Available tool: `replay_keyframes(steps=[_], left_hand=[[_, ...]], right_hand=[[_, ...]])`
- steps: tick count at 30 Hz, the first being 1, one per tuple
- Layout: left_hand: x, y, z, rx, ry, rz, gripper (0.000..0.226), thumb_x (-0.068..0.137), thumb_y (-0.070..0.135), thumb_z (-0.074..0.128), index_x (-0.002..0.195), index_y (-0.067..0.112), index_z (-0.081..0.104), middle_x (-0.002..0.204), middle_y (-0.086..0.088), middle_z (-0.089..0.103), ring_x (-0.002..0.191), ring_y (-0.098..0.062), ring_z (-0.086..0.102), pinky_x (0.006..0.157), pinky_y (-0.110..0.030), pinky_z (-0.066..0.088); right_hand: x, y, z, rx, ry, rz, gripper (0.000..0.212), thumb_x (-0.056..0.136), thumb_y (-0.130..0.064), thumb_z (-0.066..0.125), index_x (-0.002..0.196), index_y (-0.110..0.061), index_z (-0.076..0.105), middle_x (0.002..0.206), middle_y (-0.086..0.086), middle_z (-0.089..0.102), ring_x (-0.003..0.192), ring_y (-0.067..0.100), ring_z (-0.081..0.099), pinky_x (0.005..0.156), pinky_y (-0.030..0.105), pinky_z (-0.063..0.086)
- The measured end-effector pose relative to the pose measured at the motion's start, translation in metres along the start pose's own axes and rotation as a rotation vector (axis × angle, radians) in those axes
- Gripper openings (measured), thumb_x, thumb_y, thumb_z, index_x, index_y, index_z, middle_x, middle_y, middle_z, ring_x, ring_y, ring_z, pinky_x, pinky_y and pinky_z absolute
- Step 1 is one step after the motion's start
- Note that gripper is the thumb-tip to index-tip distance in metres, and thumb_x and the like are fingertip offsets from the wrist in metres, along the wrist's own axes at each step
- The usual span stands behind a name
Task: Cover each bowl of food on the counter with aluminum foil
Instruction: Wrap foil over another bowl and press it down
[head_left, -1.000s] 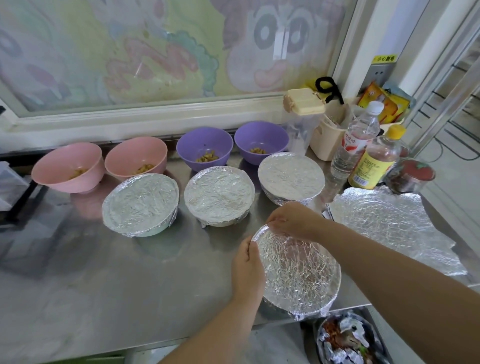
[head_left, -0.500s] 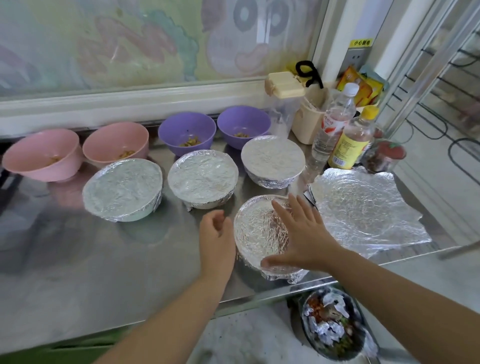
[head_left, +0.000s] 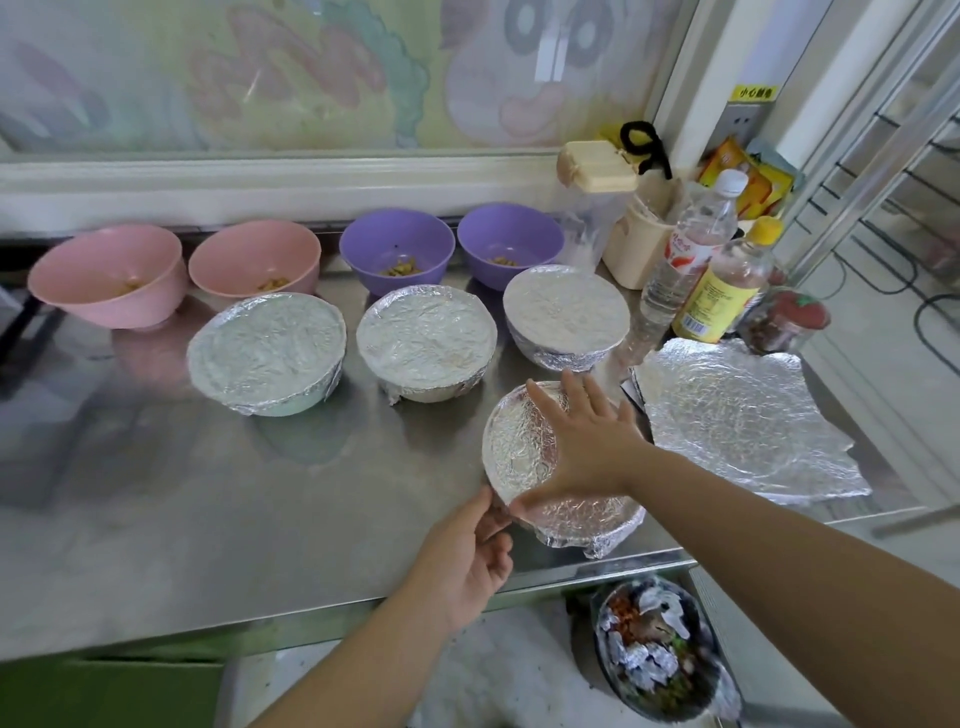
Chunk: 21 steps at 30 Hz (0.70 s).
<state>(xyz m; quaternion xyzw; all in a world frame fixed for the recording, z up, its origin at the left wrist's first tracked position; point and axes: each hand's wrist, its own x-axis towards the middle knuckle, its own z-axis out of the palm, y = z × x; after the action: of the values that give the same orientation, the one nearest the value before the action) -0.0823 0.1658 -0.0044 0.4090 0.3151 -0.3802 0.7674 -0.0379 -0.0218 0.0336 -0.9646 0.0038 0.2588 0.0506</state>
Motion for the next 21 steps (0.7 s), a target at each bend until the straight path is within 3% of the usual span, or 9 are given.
replay_keyframes(steps=[5,11,13,17,21], left_hand=[[0.001,-0.007,-0.006,-0.202,-0.11,-0.039,0.012,0.078,0.016,0.07,0.078,0.008,0.061,0.063,-0.003,0.054,0.045,-0.009,0.052,0.04,-0.02,0.045],[0.002,-0.012,-0.004,-0.223,-0.109,-0.037,0.004,0.096,0.005,0.057,0.097,0.004,0.06,0.059,-0.005,0.057,0.046,-0.009,0.056,0.044,-0.02,0.049],[0.002,-0.012,-0.002,-0.187,-0.097,-0.008,0.012,0.098,0.003,0.055,0.109,0.003,0.059,0.065,-0.006,0.063,0.052,-0.009,0.06,0.048,-0.02,0.051],[-0.001,-0.015,0.005,-0.135,-0.022,0.123,0.007,0.098,0.0,0.054,0.1,0.003,0.06,0.071,-0.008,0.067,0.057,-0.009,0.064,0.06,-0.024,0.056],[-0.007,-0.019,0.007,0.071,0.046,0.307,0.01,0.097,0.0,0.055,0.101,0.0,0.064,0.08,-0.01,0.07,0.07,-0.012,0.069,0.081,-0.031,0.058]], right_hand=[[0.002,0.0,0.001,-0.017,-0.003,0.007,0.152,0.04,-0.104,0.051,0.152,-0.04,-0.03,0.16,0.01,-0.037,0.147,0.037,-0.032,0.115,0.072,-0.006],[0.002,0.0,0.001,-0.01,0.0,0.002,0.152,0.04,-0.105,0.052,0.152,-0.041,-0.03,0.16,0.01,-0.037,0.147,0.037,-0.032,0.115,0.074,-0.004],[0.002,0.0,0.001,-0.014,-0.004,0.005,0.153,0.039,-0.105,0.051,0.151,-0.042,-0.03,0.16,0.01,-0.037,0.147,0.037,-0.032,0.114,0.075,-0.004],[0.002,0.0,0.0,-0.019,-0.012,0.012,0.152,0.039,-0.106,0.05,0.151,-0.042,-0.03,0.16,0.009,-0.038,0.148,0.036,-0.032,0.115,0.074,-0.004],[0.001,0.0,0.0,-0.028,-0.013,0.015,0.152,0.039,-0.105,0.05,0.151,-0.042,-0.03,0.16,0.009,-0.037,0.148,0.035,-0.032,0.114,0.074,-0.003]])
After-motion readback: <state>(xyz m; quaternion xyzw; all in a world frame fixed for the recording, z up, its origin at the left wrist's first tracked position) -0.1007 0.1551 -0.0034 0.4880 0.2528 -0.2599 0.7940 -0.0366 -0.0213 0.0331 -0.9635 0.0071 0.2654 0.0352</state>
